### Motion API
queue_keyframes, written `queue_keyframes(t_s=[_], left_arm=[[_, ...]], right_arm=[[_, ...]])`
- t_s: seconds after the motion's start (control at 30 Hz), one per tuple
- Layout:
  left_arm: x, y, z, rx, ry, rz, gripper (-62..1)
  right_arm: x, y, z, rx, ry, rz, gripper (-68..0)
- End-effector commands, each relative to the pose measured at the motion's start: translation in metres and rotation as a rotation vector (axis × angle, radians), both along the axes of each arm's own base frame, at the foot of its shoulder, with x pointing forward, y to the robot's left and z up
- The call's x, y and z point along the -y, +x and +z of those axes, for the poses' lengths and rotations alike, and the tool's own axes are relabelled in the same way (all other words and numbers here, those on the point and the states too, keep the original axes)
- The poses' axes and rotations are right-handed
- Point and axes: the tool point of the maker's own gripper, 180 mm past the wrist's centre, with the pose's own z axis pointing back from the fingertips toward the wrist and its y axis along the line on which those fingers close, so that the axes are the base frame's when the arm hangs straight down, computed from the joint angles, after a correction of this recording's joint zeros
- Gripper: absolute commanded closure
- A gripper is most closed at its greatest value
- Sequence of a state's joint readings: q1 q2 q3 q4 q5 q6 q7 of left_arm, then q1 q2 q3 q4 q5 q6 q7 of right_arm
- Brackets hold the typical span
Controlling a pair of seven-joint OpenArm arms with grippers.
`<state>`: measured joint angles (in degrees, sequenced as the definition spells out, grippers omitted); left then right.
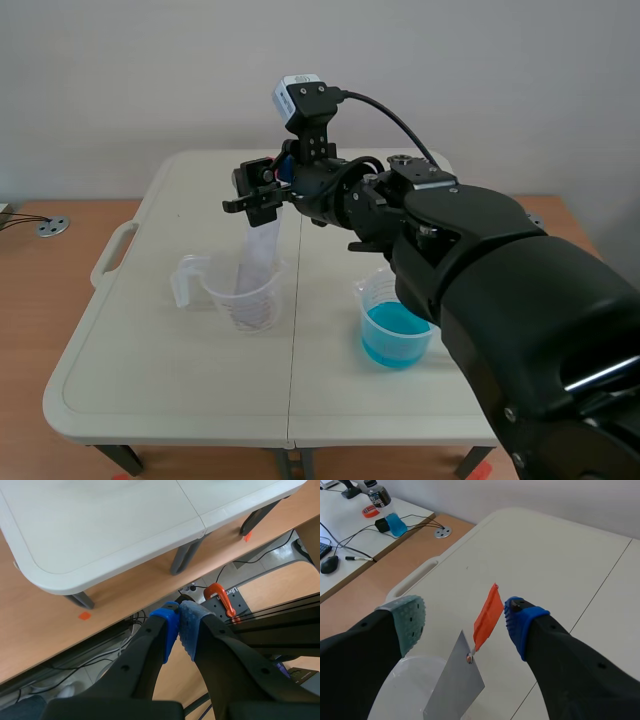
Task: Hold the metal plate by the orange handle, dip it into the blue solution, take it out and point at it, then put the plate back in the beaker on the left.
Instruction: 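Lift the metal plate out of the left beaker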
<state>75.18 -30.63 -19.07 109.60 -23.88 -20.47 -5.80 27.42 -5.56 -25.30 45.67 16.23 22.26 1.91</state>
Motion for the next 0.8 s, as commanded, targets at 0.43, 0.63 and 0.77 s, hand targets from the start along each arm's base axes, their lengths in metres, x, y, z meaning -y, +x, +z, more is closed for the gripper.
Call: queue_keyframes(t_s=[0.43, 0.63, 0.77], left_arm=[[0.0036, 0.0018, 0.0048, 0.014, -0.019, 0.002, -2.9], [0.0036, 0.0018, 0.0048, 0.014, -0.019, 0.002, -2.9], [0.0036, 0.0018, 0.0048, 0.014, -0.019, 0.002, -2.9]], right_arm=[[-0.0067, 0.0099, 0.0309, 0.079, 0.054, 0.003, -1.1], [-0.0069, 0.0093, 0.0284, 0.069, 0.045, 0.006, -1.1], [-0.0123, 0.0039, 0.0297, 0.069, 0.055, 0.048, -1.1]])
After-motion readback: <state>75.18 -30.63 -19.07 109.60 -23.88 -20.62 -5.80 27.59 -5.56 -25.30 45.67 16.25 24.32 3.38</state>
